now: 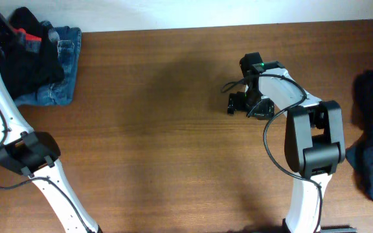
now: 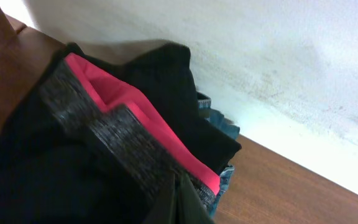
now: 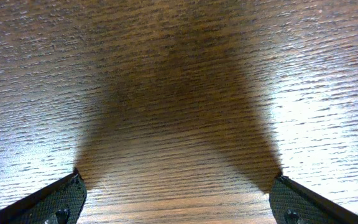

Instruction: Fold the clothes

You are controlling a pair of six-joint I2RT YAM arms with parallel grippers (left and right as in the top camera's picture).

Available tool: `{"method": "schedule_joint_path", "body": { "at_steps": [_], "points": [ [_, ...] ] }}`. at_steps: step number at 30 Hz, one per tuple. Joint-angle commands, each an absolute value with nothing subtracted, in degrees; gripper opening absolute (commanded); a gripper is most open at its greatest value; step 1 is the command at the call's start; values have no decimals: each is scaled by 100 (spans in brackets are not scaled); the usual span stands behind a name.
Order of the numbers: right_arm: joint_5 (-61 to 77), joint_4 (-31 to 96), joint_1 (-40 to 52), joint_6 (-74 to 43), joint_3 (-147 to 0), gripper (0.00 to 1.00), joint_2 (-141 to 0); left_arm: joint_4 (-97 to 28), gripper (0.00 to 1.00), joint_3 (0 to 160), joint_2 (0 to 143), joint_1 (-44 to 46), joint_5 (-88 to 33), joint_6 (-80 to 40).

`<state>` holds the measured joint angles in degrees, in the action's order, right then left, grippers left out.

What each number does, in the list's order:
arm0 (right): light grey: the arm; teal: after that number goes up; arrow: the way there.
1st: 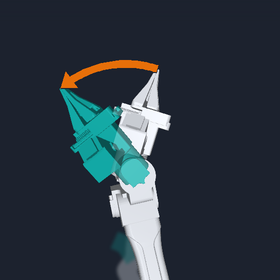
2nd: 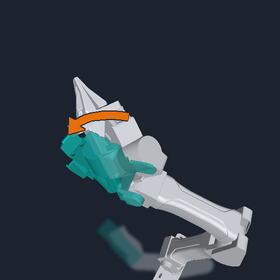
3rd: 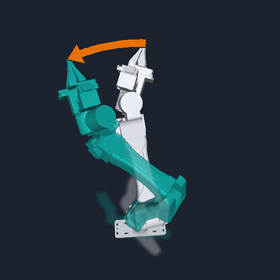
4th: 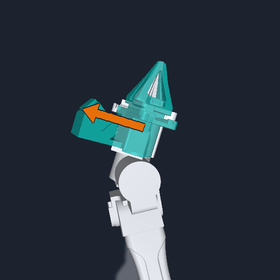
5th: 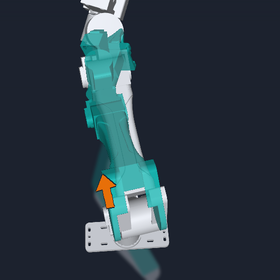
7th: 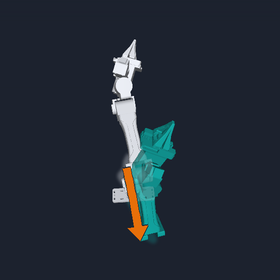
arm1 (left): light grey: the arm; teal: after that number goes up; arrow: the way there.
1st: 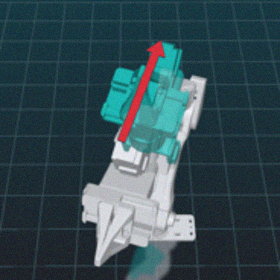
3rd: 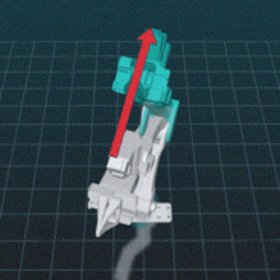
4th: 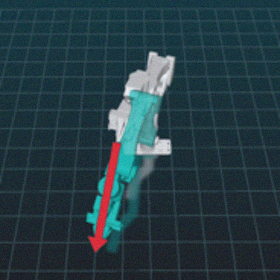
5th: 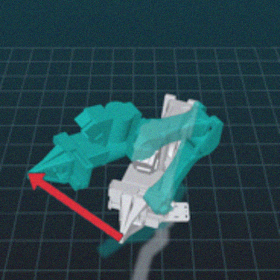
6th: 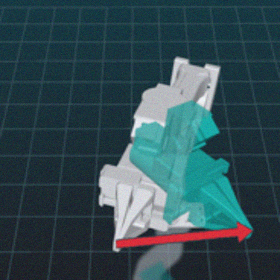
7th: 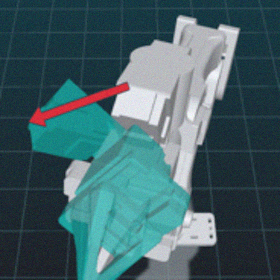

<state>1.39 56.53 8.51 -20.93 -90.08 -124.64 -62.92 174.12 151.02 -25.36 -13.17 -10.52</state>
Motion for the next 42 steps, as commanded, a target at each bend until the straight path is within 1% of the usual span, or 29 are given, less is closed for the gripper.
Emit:
{"method": "schedule_joint_path", "body": {
  "at_steps": [1, 14, 19, 23, 28, 33, 34, 36, 38, 40, 41, 42],
  "points": [
    [838, 5629, 980, -2174, -8604, 98, -12993, -6237, 1, 17443, 15310, -2473, -1393, -1022],
    [838, 5629, 980, -2176, -8604, 99, -12993, -6130, 1, 17443, 16403, -2375, -1721, -1022],
    [836, 5634, 978, -2174, -8604, 99, -12993, -6095, 2, 17471, 16455, -2364, -1723, -1024],
    [711, 5704, 974, -2180, -8630, 99, -12986, -6163, 2, 17878, 16446, -2401, -1765, -1024],
    [-16, 6119, 969, -2611, -8888, 99, -12724, -6154, 12, 17994, 16009, -2471, -2220, -1024],
    [-591, 6678, 974, -2692, -9498, 99, -11983, -6171, 21, 17994, 15391, -2482, -2233, -1024],
    [-624, 6768, 974, -2689, -9614, 99, -11806, -6187, 27, 17994, 15273, -2482, -2233, -1024],
    [-633, 6912, 974, -2689, -9795, 99, -11413, -6250, 46, 17994, 15056, -2482, -2235, -1024],
    [-635, 7019, 974, -2687, -9911, 99, -10984, -6333, 77, 17994, 14866, -2480, -2241, -1024],
    [-635, 7100, 974, -2687, -9946, 98, -10554, -6434, 96, 17994, 14685, -2480, -2353, -1024],
    [-637, 7146, 974, -2687, -9946, 99, -10320, -6488, 99, 17994, 14608, -2482, -2421, -1024],
    [-652, 7196, 974, -2687, -9946, 98, -10141, -6556, 99, 17994, 14532, -2482, -2475, -1024]
  ]
}}
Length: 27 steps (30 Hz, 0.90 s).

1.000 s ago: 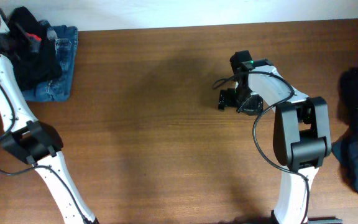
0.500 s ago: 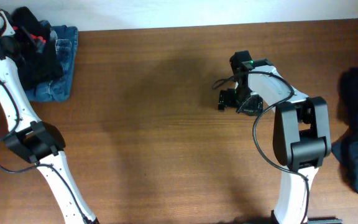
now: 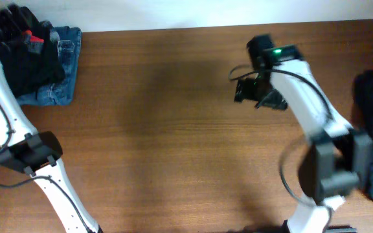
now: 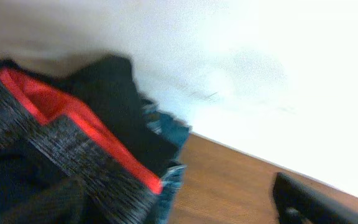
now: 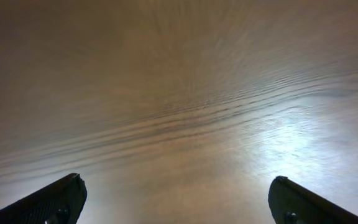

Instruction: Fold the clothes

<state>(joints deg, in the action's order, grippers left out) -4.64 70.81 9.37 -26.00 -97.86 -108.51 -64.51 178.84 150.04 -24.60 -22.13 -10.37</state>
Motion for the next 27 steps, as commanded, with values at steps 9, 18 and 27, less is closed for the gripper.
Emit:
{"method": "schedule_joint_path", "body": {
  "at_steps": [9, 18, 27],
  "points": [
    [-799, 8562, 974, -2694, -9944, 99, -8903, -7627, 99, 17978, 14285, -2480, -2534, -1026],
    [-989, 9677, 976, -2821, -9944, 99, -7966, -8425, 99, 17972, 14285, -2475, -3124, -1024],
    [-360, 9734, 976, -2727, -9926, 99, -6838, -8908, 99, 17972, 14285, -2475, -3107, -1024]
  ]
}}
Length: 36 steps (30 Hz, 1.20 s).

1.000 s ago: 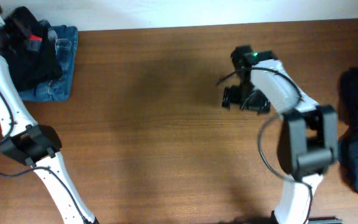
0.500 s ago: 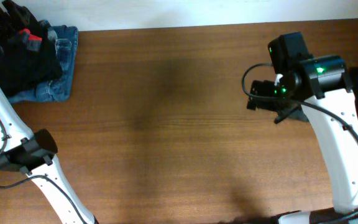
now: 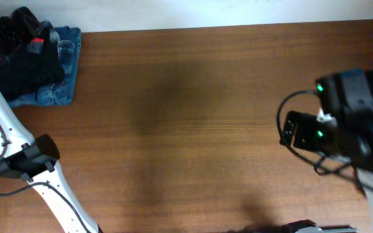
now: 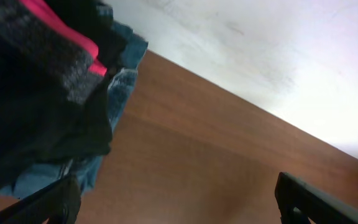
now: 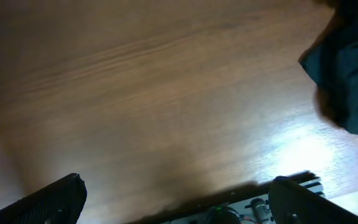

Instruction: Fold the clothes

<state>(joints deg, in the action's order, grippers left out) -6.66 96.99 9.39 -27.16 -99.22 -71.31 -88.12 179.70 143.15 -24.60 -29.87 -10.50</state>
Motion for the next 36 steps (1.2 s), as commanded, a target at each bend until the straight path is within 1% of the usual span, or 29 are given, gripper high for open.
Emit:
{"method": "schedule_joint_path", "body": {
  "at_steps": [1, 8, 13, 36],
  "points": [
    [-272, 9734, 976, -2727, -9920, 99, -6724, -8949, 99, 17972, 14285, -2475, -3107, -1024],
    [-106, 9732, 974, -2729, -9697, 99, -5986, -8991, 99, 17972, 14285, -2475, -3107, -1024],
    [-78, 9732, 974, -2729, -9695, 99, -5706, -8991, 99, 17972, 14285, -2475, -3107, -1024],
    [-21, 9730, 974, -2731, -9695, 99, -5666, -8991, 99, 17972, 14285, -2475, -3107, -1024]
  ]
}}
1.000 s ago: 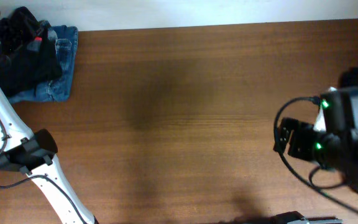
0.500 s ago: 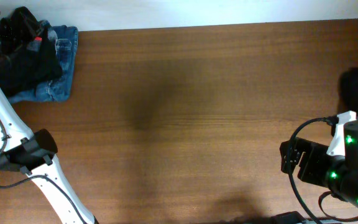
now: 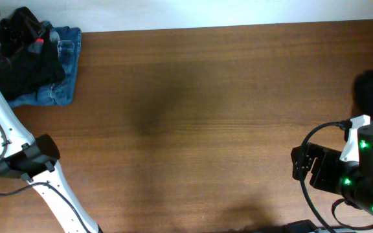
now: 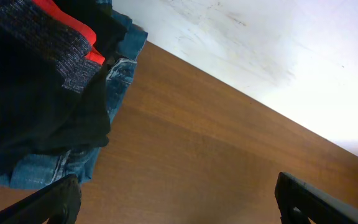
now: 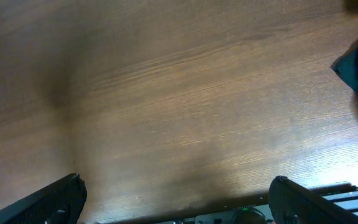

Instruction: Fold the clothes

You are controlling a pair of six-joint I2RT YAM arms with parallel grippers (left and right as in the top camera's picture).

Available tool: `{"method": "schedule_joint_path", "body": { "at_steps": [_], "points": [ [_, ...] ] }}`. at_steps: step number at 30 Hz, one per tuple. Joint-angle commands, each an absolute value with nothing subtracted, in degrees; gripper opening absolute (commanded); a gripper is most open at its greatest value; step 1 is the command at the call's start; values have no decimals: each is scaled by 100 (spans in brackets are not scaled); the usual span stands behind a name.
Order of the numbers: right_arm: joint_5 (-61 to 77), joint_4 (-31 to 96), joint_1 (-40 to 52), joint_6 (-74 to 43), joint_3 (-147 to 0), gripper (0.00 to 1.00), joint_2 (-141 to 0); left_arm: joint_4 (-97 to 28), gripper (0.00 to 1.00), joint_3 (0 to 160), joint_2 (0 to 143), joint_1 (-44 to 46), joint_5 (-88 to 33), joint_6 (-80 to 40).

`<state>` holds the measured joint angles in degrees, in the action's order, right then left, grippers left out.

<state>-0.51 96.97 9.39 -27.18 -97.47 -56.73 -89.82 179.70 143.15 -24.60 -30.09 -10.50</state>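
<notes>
A folded stack lies at the table's far left corner: a black garment (image 3: 24,61) with a grey and red waistband (image 4: 73,59) on top of blue jeans (image 3: 60,84). My left gripper (image 4: 179,208) hangs open just right of that stack, with nothing between its fingers (image 4: 51,202). An unfolded dark garment lies at the right edge, and it also shows as dark cloth in the right wrist view. My right gripper (image 5: 178,205) is open and empty, high over the table's front right.
The white wall (image 4: 260,50) runs right behind the stack. The bare brown table (image 3: 199,110) spans the middle. The table's front edge and the metal base rail (image 5: 253,211) show under the right gripper. The white left arm (image 3: 5,123) stands along the left side.
My right arm has pulled back from the right middle toward the front right corner, uncovering the dark garment. The left gripper has barely shifted and stays open beside the stack.
At first my left gripper was shut down on the black garment atop the stack, while the right hovered open low over mid-table. Then the left was open and off the stack, and the right higher. Since then the right has withdrawn to the front right.
</notes>
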Motion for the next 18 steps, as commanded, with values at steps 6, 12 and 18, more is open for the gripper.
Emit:
{"method": "schedule_joint_path", "body": {
  "at_steps": [6, 12, 18],
  "points": [
    [-21, 9730, 974, -2731, -9695, 99, -5666, -8991, 99, 17972, 14285, -2475, -3107, -1024],
    [-139, 9164, 845, -2727, -9439, 99, -5572, -8991, 99, 17972, 14285, -2475, -3107, -1024],
    [-215, 8239, 399, -2635, -8169, 99, -4978, -8991, 99, 17972, 14285, -2475, -3107, -1024]
  ]
}}
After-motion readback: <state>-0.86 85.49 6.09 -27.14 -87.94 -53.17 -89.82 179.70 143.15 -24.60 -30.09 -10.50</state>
